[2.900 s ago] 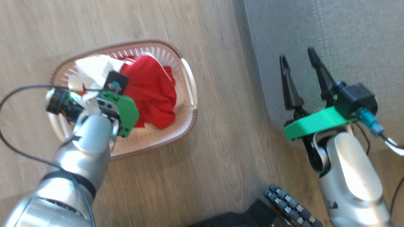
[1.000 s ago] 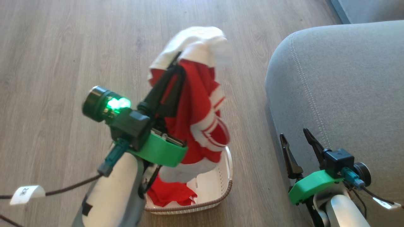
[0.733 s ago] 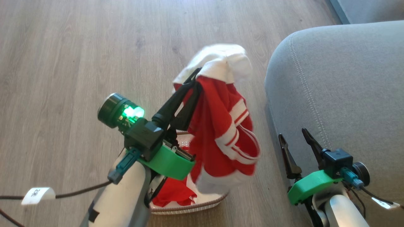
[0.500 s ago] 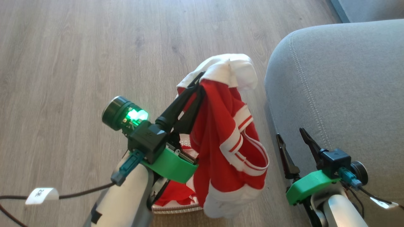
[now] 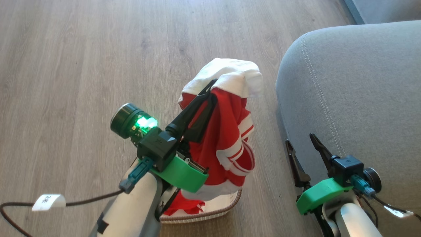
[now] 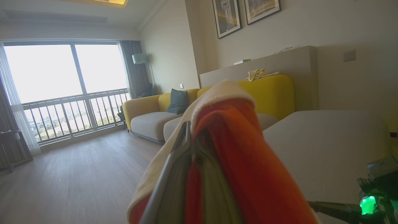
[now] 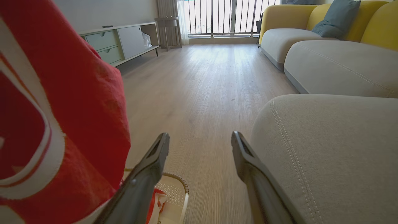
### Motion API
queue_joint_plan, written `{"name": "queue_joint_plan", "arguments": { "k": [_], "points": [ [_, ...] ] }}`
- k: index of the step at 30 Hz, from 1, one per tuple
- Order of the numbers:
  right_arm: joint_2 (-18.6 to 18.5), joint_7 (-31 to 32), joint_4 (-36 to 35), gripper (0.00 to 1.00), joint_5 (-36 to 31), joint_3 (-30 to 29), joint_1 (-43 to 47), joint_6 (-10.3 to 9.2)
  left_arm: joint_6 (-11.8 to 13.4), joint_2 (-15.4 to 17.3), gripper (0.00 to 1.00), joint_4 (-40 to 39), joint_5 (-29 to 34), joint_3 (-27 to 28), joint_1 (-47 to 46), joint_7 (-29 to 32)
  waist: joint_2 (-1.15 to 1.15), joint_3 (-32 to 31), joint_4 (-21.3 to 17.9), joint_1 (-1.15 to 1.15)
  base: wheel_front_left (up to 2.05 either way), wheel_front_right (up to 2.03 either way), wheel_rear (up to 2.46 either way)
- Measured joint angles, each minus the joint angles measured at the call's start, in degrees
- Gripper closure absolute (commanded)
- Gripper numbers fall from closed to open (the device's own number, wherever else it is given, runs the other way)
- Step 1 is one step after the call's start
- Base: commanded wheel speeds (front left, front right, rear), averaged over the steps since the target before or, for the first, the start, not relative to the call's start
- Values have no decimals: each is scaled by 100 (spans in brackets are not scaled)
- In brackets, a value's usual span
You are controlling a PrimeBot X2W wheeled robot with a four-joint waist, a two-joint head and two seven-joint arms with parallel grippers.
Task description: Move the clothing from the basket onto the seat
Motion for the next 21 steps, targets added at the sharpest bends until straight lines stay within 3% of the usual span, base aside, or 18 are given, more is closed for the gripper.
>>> {"name": "queue_joint_plan", "arguments": {
  "k": [11, 15, 21],
  "points": [
    [-85, 0, -148, 0, 63, 274, 1, 0, 4, 0, 100, 37, -36, 4, 0, 0, 0, 28, -16, 0, 0, 0, 0],
    [-341, 0, -390, 0, 256, 840, 1, 0, 7, 1, 100, 37, -36, 1, 0, 0, 0, 37, -22, 0, 0, 0, 0],
    [-1100, 0, -783, 0, 609, 2261, -52, 0, 7, 2, 100, 38, -36, -32, 0, 0, 0, 58, -2, 0, 0, 0, 0]
  ]
}}
